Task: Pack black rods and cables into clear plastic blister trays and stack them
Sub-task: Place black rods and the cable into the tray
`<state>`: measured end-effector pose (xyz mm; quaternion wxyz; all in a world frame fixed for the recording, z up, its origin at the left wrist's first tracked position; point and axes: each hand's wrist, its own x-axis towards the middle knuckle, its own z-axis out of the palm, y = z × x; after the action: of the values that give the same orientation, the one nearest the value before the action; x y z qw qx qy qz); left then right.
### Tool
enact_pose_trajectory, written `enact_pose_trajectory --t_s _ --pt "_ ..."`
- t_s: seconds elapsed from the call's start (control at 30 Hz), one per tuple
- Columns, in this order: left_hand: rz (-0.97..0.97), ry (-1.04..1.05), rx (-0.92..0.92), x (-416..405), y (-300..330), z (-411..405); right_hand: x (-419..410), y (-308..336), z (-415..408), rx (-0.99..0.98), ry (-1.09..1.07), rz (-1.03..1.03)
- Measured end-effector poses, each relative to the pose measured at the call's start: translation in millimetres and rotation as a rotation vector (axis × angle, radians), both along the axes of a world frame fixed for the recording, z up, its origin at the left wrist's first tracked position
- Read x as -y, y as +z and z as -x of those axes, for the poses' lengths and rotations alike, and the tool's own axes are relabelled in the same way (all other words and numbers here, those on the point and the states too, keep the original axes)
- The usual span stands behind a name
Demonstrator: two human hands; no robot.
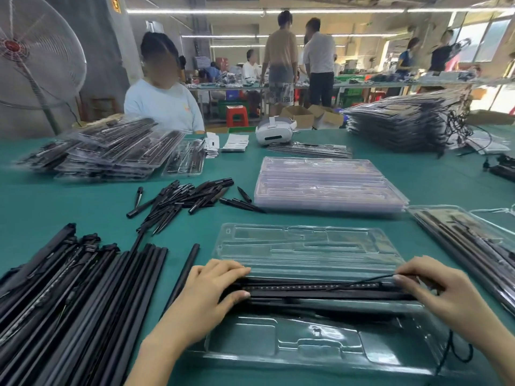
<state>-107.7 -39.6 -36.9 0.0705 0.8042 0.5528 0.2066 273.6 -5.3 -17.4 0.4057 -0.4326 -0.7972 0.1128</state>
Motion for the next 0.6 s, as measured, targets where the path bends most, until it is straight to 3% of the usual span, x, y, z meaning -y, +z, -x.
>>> enact_pose_trajectory --t_s 0.2,0.47,0.6 --pt "0.020 0.019 0.013 -0.6 -1.1 -6.2 -2.2 -3.9 2.7 -0.130 0.040 -0.134" --pt "0.104 -0.016 -0.024 -4.0 3.9 -11.1 -2.4 -3.8 5.7 -0.126 0.005 -0.160" --pt "0.218 0.007 0.087 -2.1 5.9 -15.4 -0.8 -1.2 4.0 -0.117 -0.039 -0.196"
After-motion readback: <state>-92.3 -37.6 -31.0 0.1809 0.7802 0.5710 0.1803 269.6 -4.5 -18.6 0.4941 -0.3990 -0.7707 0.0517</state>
